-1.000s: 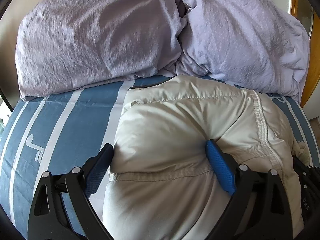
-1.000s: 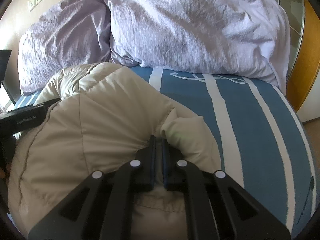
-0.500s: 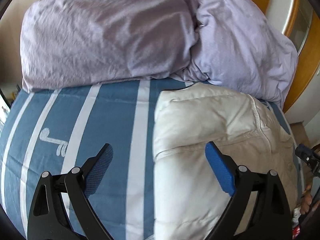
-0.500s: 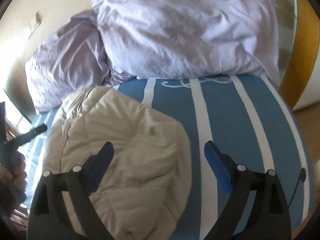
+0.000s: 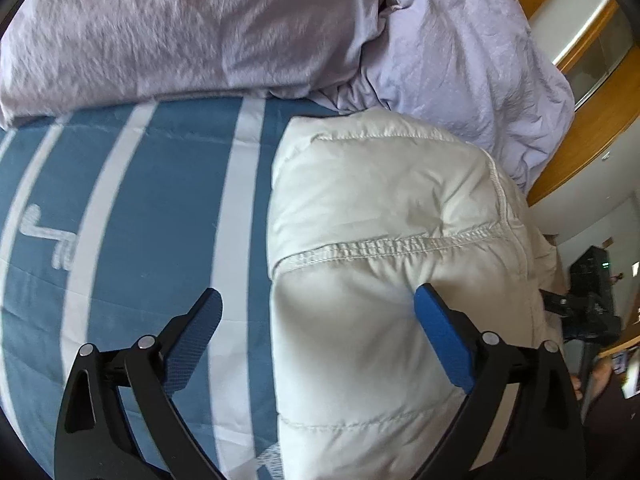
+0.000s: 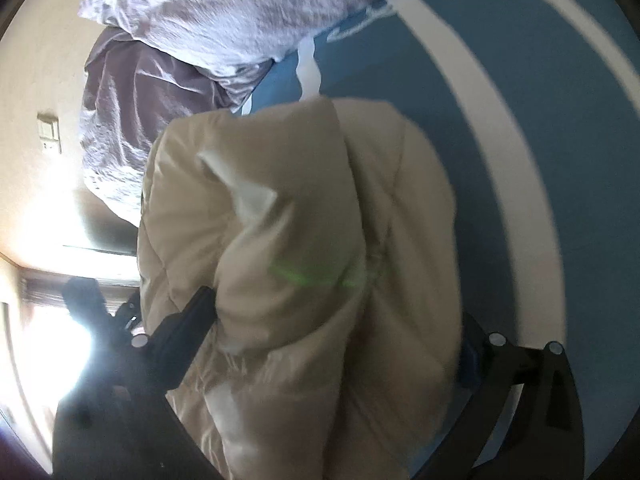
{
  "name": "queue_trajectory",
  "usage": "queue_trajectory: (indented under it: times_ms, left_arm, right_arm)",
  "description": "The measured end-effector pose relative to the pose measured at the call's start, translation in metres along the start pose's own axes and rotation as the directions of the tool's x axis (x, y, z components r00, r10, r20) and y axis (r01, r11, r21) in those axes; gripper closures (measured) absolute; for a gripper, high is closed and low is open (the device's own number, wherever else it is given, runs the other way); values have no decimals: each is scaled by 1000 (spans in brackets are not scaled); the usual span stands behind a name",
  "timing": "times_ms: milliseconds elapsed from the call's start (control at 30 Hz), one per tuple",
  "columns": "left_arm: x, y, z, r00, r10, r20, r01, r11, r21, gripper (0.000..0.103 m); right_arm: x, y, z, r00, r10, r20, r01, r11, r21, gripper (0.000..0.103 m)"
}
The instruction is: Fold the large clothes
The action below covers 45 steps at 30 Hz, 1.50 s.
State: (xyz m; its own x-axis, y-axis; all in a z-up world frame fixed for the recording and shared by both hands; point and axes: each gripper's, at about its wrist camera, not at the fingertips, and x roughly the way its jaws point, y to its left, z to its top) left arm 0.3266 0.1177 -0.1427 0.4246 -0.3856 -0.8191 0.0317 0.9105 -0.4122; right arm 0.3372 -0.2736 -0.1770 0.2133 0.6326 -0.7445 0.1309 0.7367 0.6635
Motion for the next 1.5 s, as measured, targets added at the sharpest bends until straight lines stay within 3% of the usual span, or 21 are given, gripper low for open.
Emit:
queue_trajectory:
  times_ms: [300, 533, 733, 800, 867, 1033, 1133, 1333, 1500]
  left_arm:
    - [25, 5, 5, 992, -109, -68, 103, 991, -85, 1]
    - [42, 21, -5, 959, -275, -66, 253, 939, -234, 2]
    - [29, 28, -10, 933, -360, -28, 339, 901, -272, 29]
    - [22, 31, -8, 929, -370, -13, 352, 895, -276, 32]
    - [12, 37, -5, 933, -359, 8, 347, 896, -278, 34]
    - [-16, 65, 12, 947, -310, 87, 322, 903, -286, 34]
    - [-33, 81, 23, 957, -258, 131, 286, 916, -281, 34]
    - [-32, 94, 41, 987, -57, 148, 91, 967, -238, 34]
    - [-28, 83, 46, 987, 33, 159, -8, 988, -157, 32]
  right_arm:
    - [20, 3, 8, 998, 29, -60, -28, 999, 29, 2]
    - [25, 0, 8, 995, 80, -53, -77, 996, 43, 2]
    - [20, -2, 2, 978, 209, -21, -207, 976, 68, 29]
    - [19, 2, 2, 967, 255, -12, -254, 965, 65, 38]
    - [23, 13, 3, 958, 286, -14, -285, 957, 50, 44]
    - [45, 64, 21, 946, 324, -32, -324, 946, -14, 47]
    - [61, 90, 33, 950, 310, -49, -312, 948, -56, 47]
    - [97, 120, 48, 980, 194, -51, -198, 976, -89, 47]
    - [87, 120, 42, 999, 42, 26, -39, 993, -113, 35]
